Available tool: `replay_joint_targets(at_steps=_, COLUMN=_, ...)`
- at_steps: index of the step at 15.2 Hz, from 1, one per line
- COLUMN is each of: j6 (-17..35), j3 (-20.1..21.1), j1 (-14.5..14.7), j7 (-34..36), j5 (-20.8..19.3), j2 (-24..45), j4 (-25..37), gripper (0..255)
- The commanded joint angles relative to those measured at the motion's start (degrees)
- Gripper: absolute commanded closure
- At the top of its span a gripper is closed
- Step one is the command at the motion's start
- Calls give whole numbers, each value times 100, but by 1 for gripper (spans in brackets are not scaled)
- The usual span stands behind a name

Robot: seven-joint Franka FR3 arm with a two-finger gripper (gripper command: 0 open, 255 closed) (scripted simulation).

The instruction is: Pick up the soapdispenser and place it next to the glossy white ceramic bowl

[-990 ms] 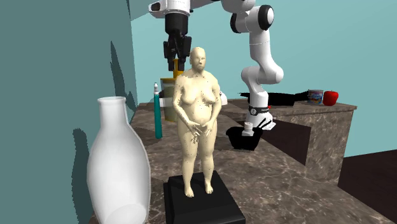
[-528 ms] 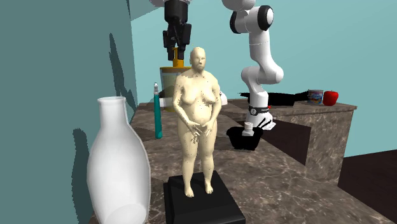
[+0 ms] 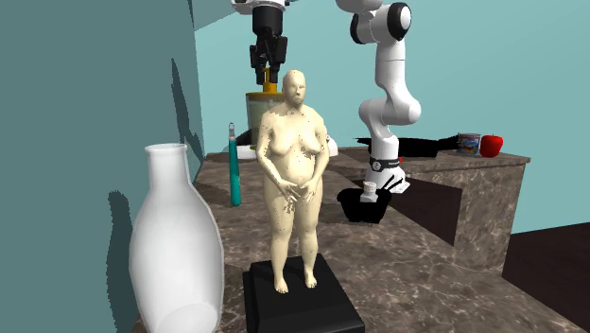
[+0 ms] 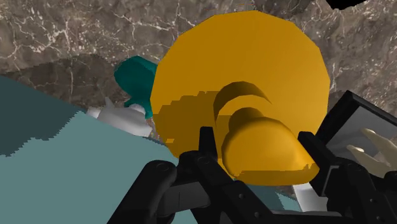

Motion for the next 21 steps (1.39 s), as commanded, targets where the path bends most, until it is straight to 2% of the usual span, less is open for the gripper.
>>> replay_joint_targets(at_steps=1, j6=42, j3=-84, j1=-98, j7=-188, j5=-7, j2=-328, j4=-368, gripper=255)
replay_joint_targets(at_steps=11, j6=-74, j3=-619, j1=-577, j7=-1166, j5=-172, j2=-1676, j4=-1605, gripper=255)
replay_joint_targets(at_steps=21, j6=-433, j3=-1320, j1=-1068, j7=-2268, j5=-507, j2=-2570, j4=-2108, gripper=255)
